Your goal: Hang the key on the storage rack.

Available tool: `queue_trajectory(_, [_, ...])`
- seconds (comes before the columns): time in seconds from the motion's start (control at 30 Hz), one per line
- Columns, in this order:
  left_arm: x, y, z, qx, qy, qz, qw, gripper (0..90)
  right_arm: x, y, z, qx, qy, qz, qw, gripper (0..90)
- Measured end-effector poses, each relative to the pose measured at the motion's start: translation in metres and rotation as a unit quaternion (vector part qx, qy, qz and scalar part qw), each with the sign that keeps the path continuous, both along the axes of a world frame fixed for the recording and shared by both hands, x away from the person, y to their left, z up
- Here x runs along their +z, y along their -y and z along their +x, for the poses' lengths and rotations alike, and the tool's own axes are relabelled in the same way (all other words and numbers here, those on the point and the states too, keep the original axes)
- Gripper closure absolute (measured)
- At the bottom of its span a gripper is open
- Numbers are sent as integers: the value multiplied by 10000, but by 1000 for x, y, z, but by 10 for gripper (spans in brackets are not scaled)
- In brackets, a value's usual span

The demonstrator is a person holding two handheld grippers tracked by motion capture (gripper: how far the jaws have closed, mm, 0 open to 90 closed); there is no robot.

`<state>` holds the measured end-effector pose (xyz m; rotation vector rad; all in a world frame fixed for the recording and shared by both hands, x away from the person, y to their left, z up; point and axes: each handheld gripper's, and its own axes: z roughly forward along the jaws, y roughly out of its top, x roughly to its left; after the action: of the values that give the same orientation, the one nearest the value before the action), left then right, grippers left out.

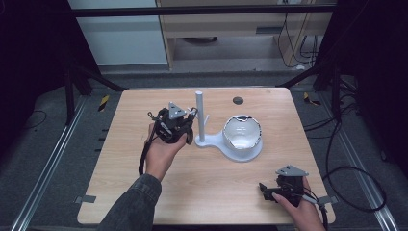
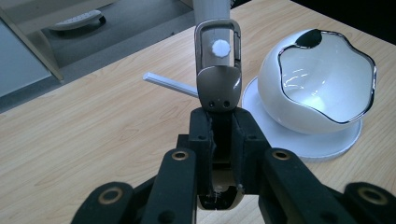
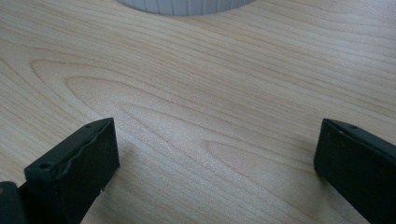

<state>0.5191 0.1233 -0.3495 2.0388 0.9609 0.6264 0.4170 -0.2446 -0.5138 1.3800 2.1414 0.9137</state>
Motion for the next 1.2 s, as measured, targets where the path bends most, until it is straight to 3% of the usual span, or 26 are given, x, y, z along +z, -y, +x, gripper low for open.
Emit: queue_trajectory(1.2, [-20,12,13,162,-51,-57,9998,790,0,0,0,0,-1,-1,10000,3])
